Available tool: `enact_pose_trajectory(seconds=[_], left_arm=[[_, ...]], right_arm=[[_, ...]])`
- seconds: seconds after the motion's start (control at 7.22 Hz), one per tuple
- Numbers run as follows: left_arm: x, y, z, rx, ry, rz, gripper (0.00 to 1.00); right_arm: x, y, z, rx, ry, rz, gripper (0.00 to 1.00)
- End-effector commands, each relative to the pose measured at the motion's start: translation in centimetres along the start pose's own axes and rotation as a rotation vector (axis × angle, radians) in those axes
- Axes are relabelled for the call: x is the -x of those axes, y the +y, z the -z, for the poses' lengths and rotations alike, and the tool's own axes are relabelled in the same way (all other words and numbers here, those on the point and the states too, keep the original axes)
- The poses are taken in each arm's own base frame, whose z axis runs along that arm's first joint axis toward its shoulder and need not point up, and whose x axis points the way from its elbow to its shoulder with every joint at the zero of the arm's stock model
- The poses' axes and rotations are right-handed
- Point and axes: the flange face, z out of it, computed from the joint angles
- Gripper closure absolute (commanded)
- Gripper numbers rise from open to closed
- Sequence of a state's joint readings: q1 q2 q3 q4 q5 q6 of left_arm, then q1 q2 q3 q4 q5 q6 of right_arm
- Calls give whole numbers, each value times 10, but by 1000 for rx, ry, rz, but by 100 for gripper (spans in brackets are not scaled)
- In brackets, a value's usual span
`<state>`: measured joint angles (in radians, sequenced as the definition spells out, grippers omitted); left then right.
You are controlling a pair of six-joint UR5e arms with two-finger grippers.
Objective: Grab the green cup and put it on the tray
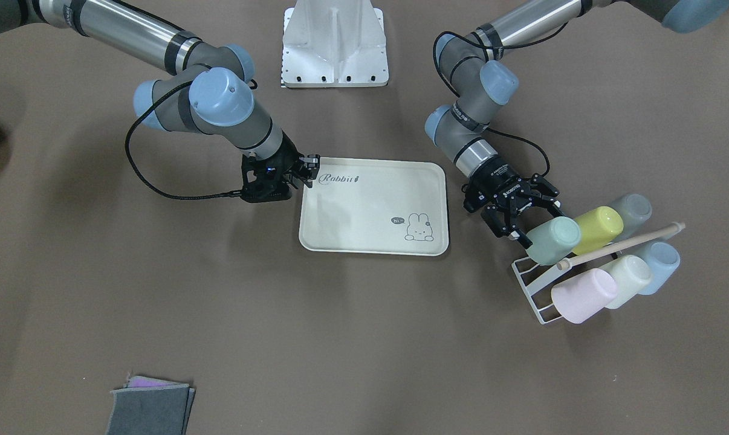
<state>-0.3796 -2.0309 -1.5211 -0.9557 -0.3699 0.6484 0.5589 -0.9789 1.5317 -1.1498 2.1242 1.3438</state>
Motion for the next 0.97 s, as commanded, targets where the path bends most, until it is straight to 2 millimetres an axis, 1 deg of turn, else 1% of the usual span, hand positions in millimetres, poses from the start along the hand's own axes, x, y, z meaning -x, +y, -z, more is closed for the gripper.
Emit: enact_pose_trajectory(seconds=[0.0, 0.14, 0.28, 0.42, 0.55, 0.69, 0.83], left_arm=[[0, 1, -10, 10, 11, -3, 1], [-1, 0, -13, 13, 14, 1, 2], [-2, -4, -20, 13, 18, 15, 7], [-2, -4, -22, 15, 21, 15, 9], [-1, -2, -23, 15, 23, 19, 17], [1, 2, -22, 11, 22, 9, 41], [8, 17, -21, -1, 22, 4, 59]], right_arm=[[-18, -23, 22, -20, -9, -14, 3], [-37, -37, 37, -11, -12, -5, 3], [-62, -50, 56, -5, -17, 20, 3], [-85, -67, 82, 5, -31, 63, 3], [-115, -83, 103, 61, -58, 93, 3], [-159, -98, 121, 58, -54, 174, 3], [-211, -109, 137, 31, -27, 308, 4]])
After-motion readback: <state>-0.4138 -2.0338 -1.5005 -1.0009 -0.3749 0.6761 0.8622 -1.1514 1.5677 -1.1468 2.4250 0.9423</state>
